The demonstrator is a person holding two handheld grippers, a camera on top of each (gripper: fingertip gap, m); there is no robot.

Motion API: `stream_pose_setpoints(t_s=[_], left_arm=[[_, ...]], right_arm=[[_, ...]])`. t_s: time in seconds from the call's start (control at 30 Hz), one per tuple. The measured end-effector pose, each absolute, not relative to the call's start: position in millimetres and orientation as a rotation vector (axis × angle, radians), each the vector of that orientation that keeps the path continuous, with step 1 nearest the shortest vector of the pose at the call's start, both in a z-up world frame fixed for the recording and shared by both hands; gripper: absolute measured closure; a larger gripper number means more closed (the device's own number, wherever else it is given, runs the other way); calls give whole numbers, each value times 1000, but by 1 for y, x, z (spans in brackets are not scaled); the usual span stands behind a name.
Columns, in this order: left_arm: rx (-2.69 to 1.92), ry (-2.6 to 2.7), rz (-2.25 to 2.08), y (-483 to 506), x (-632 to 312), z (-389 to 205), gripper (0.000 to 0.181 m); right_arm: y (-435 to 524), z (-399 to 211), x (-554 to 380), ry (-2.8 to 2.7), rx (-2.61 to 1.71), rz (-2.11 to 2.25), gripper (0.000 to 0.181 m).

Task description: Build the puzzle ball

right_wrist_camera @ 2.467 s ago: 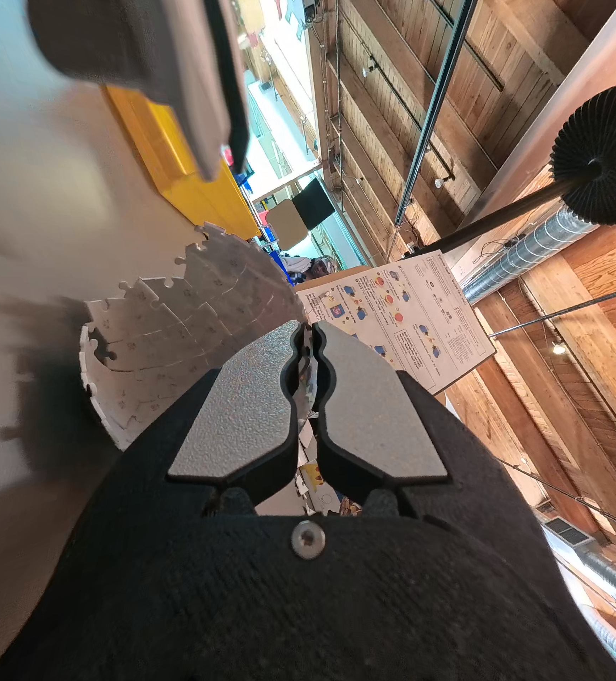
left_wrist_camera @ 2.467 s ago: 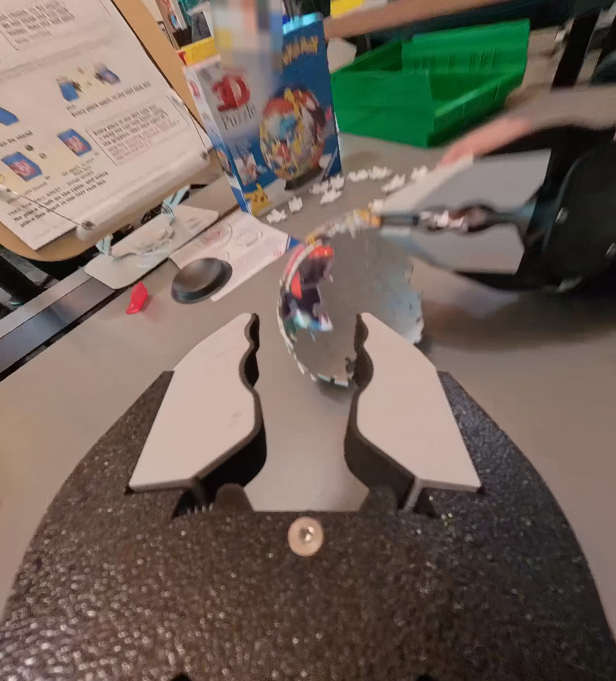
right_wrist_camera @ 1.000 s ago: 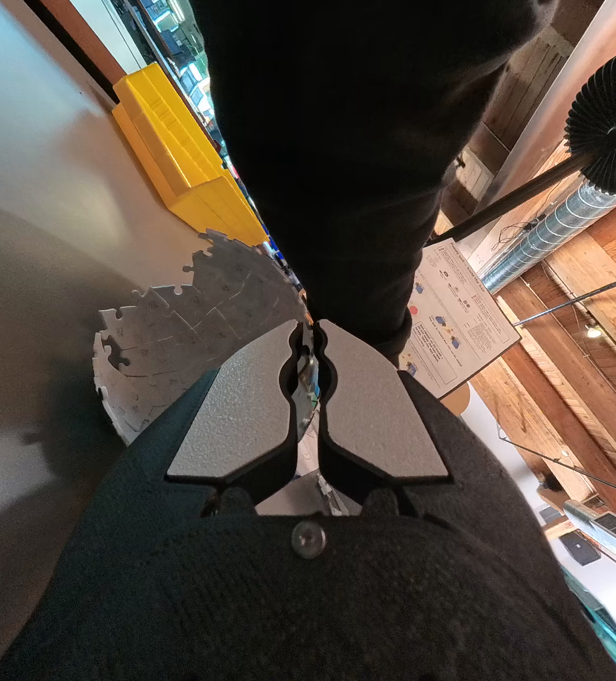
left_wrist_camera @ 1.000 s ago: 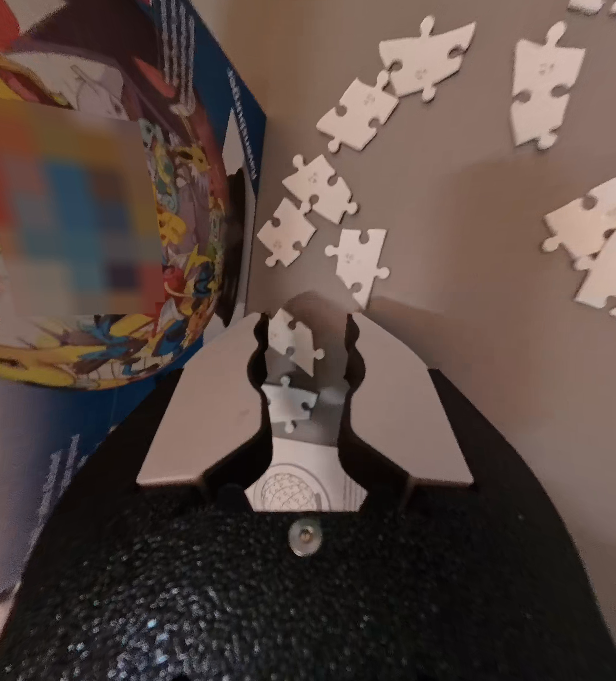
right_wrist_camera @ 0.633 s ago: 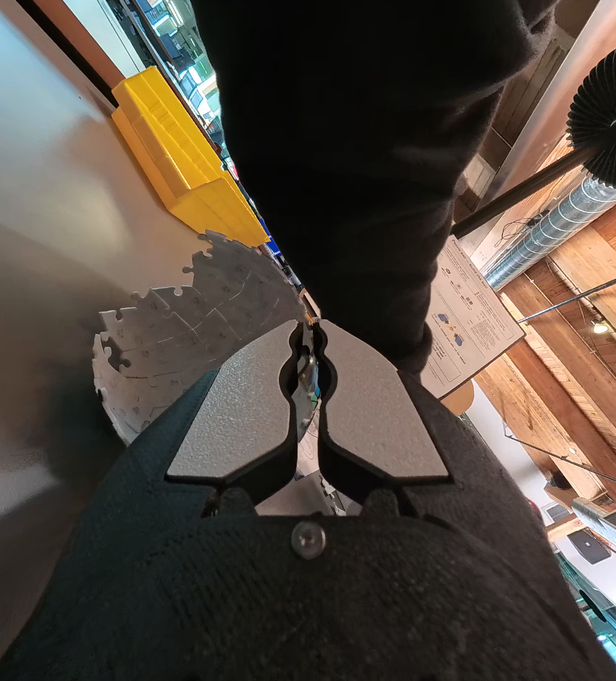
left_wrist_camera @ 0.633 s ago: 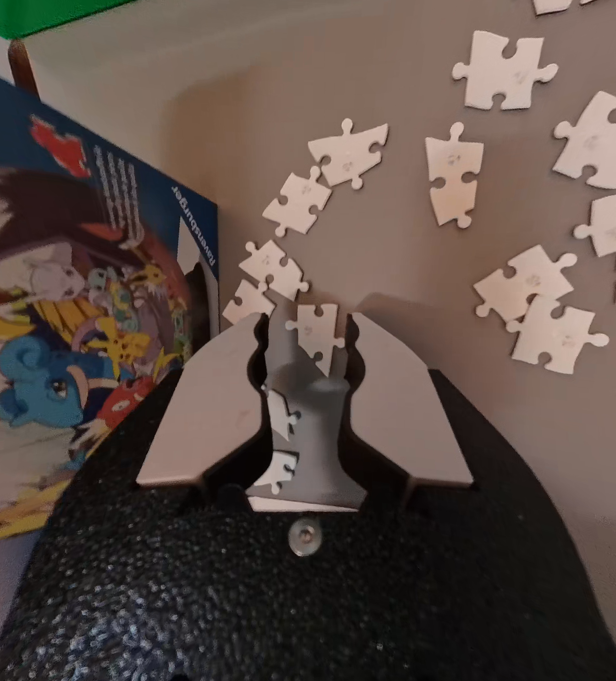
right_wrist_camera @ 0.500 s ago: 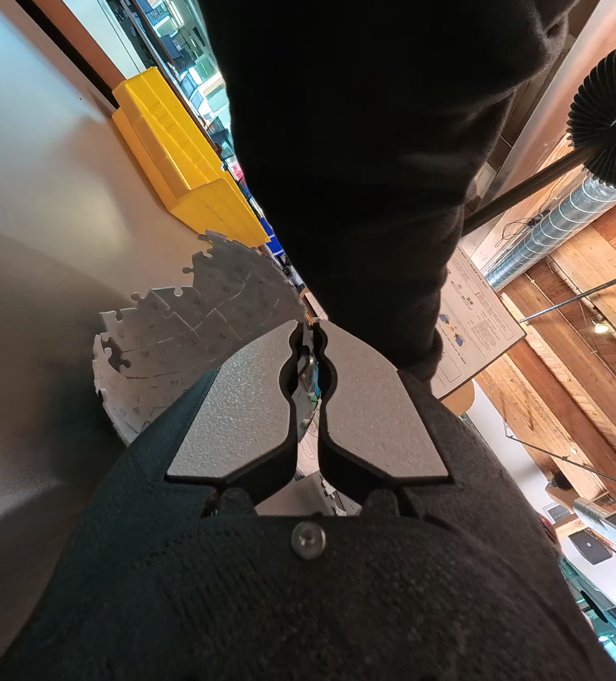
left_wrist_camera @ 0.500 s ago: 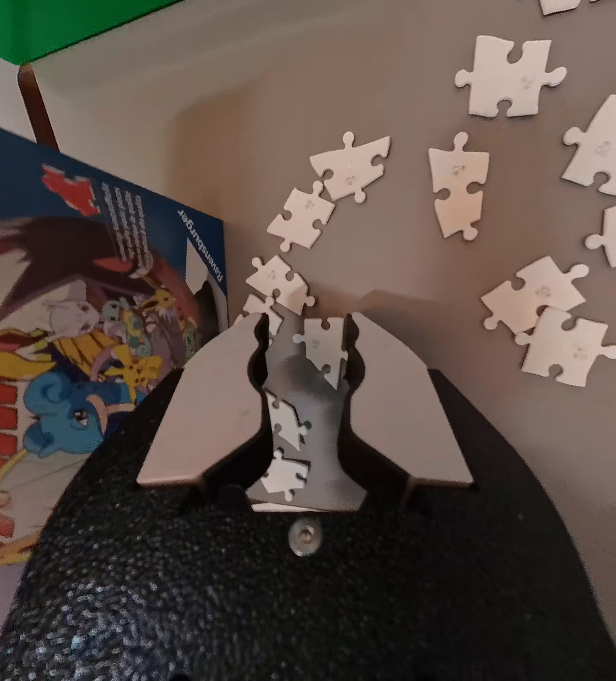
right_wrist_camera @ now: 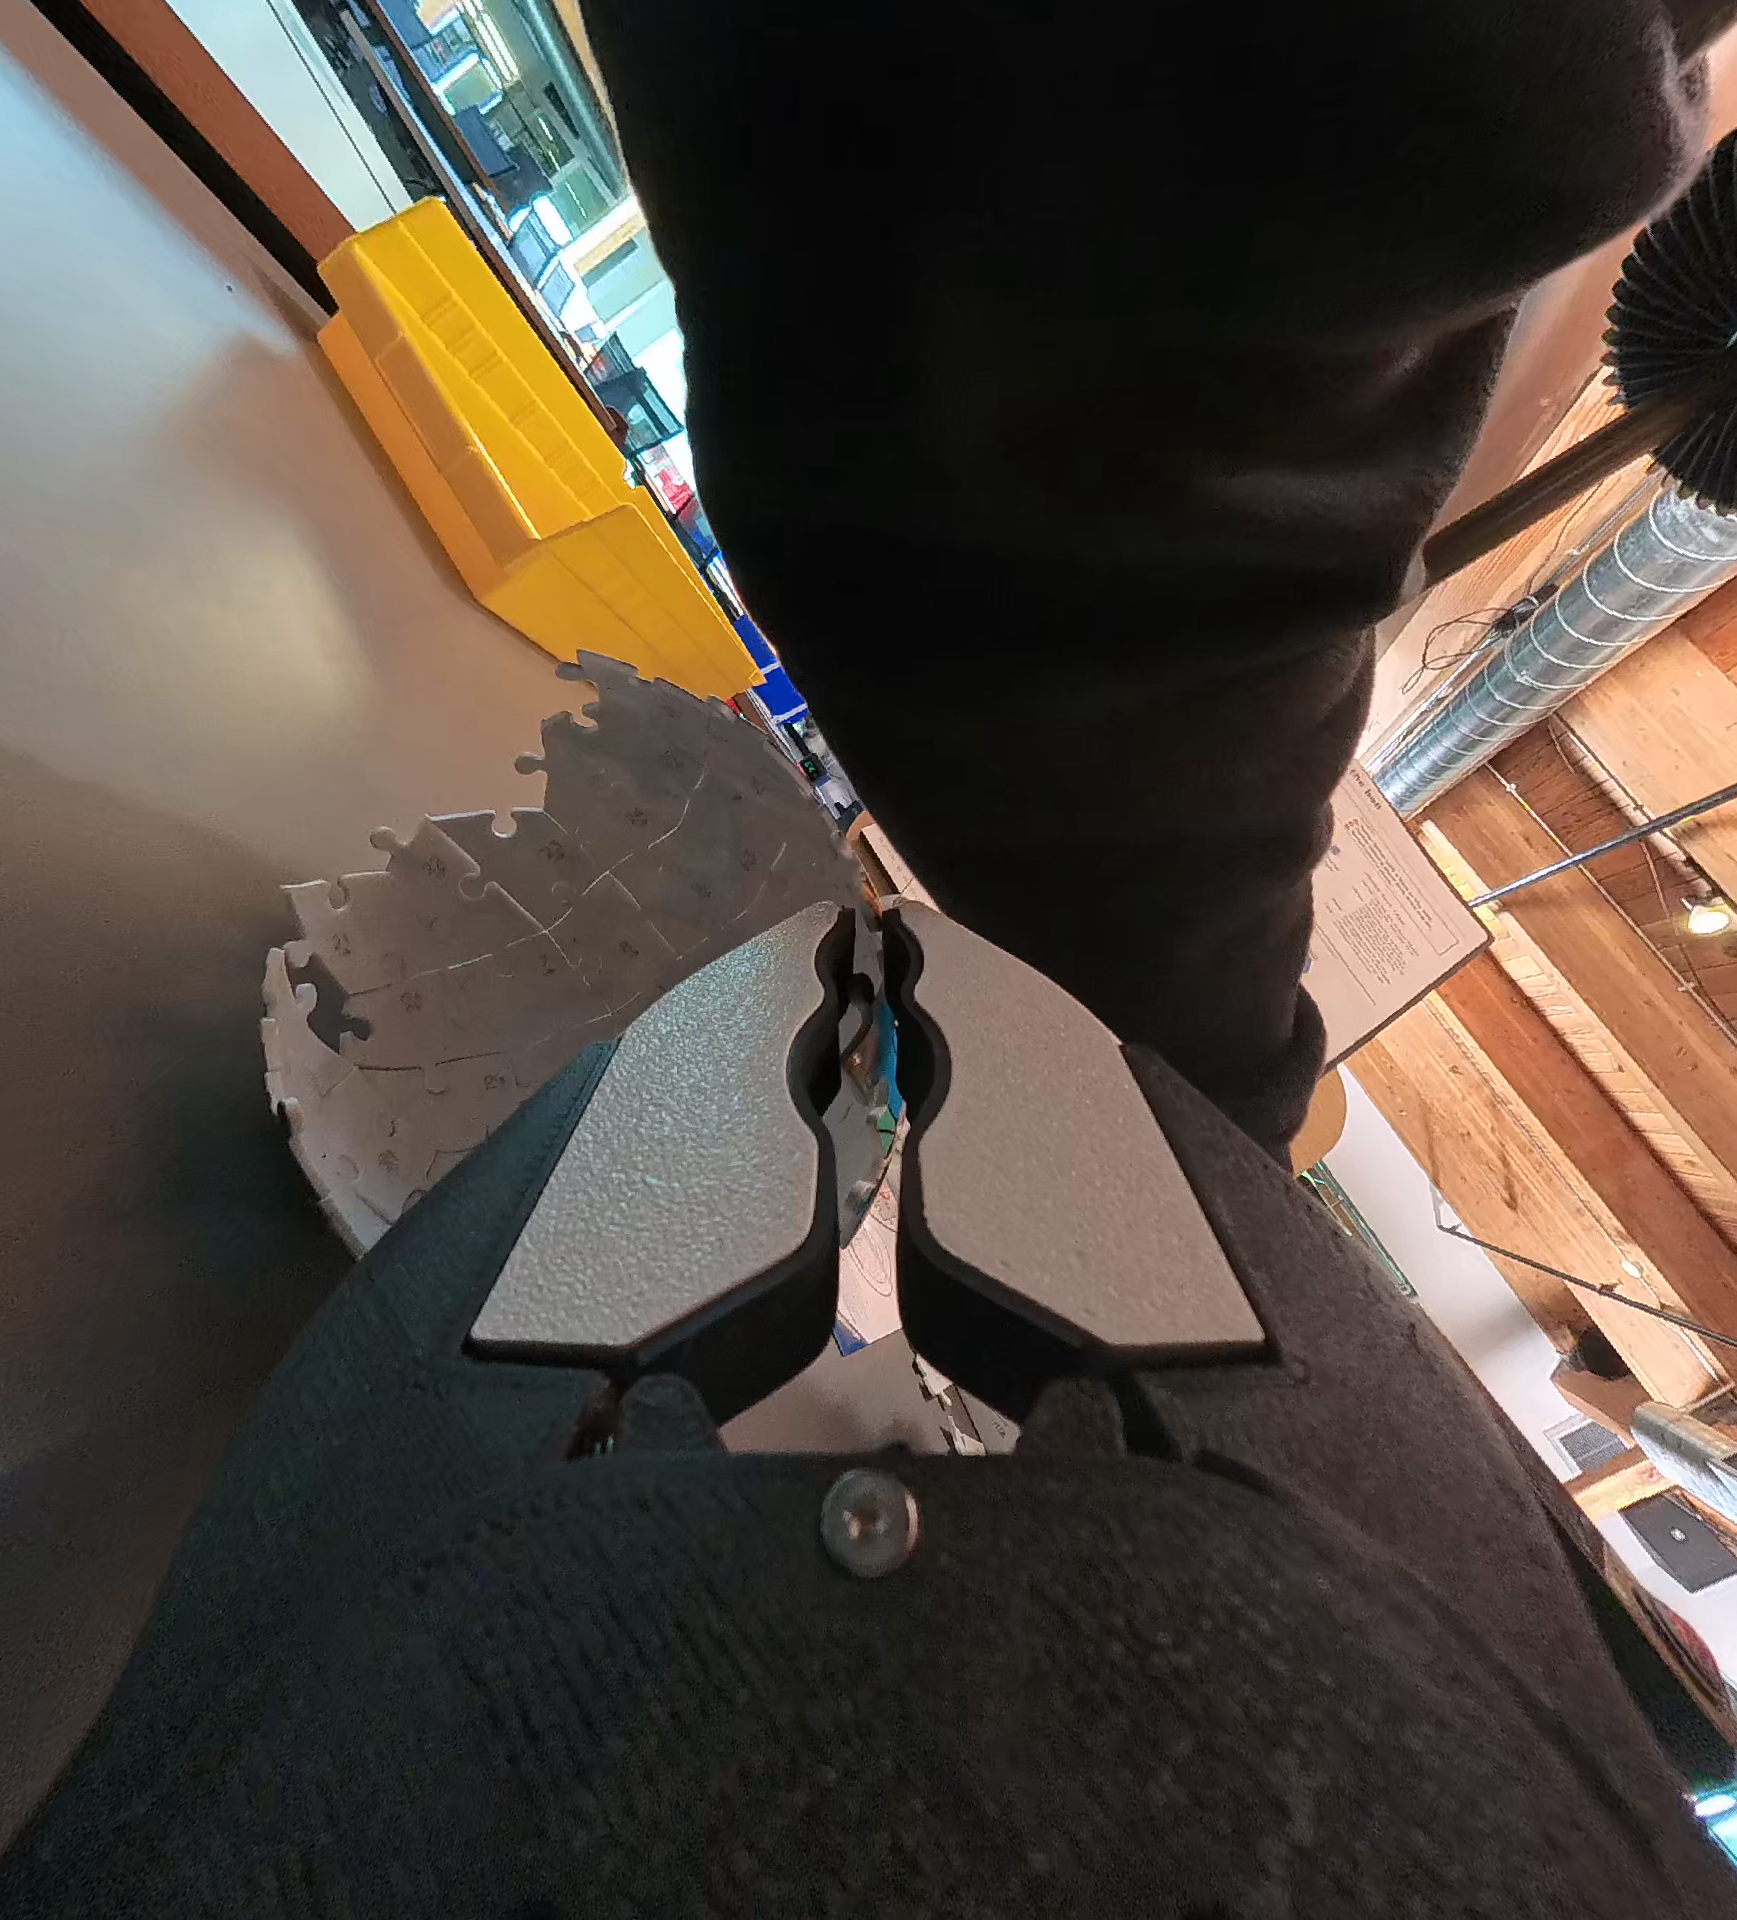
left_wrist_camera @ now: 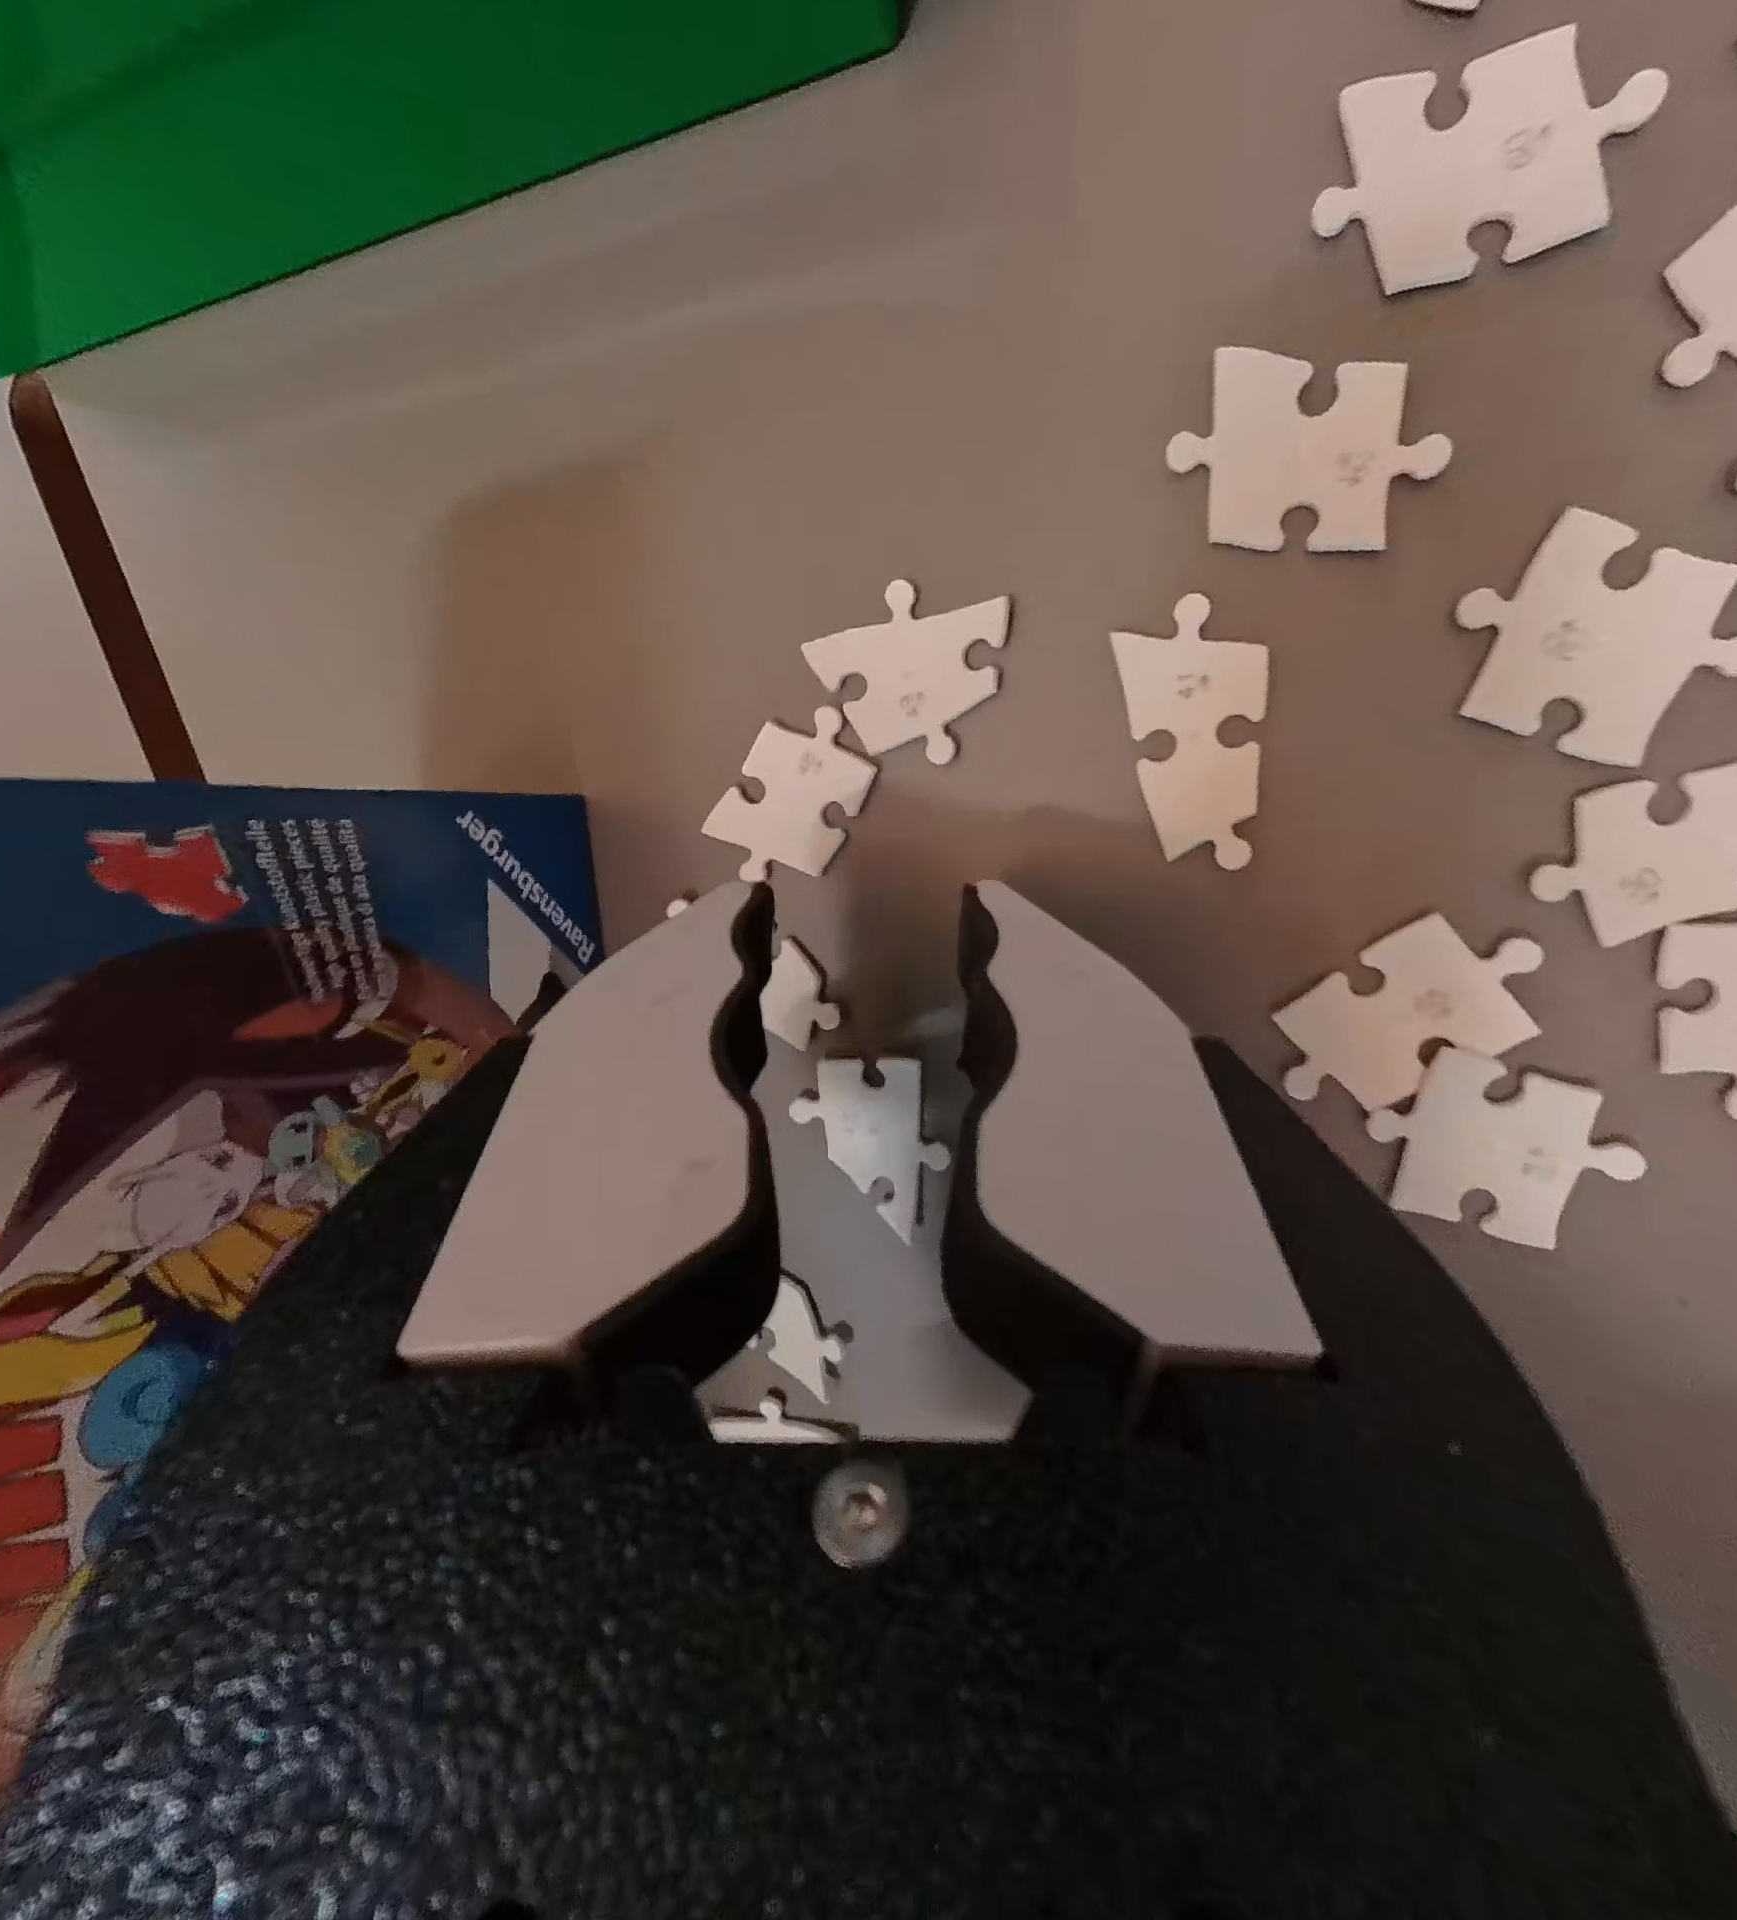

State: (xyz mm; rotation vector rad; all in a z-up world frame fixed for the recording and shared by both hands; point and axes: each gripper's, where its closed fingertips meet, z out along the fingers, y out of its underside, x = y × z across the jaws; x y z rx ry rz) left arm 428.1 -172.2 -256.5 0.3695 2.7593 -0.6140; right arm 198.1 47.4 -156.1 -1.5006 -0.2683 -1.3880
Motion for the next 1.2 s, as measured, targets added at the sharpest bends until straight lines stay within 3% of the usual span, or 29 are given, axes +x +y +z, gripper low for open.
stream_pose_setpoints(t_s=[1.2], left_arm=[[595, 2890, -722, -174, 306, -233, 148]], right_arm=[[46, -156, 200, -259, -1502, -1378, 176]])
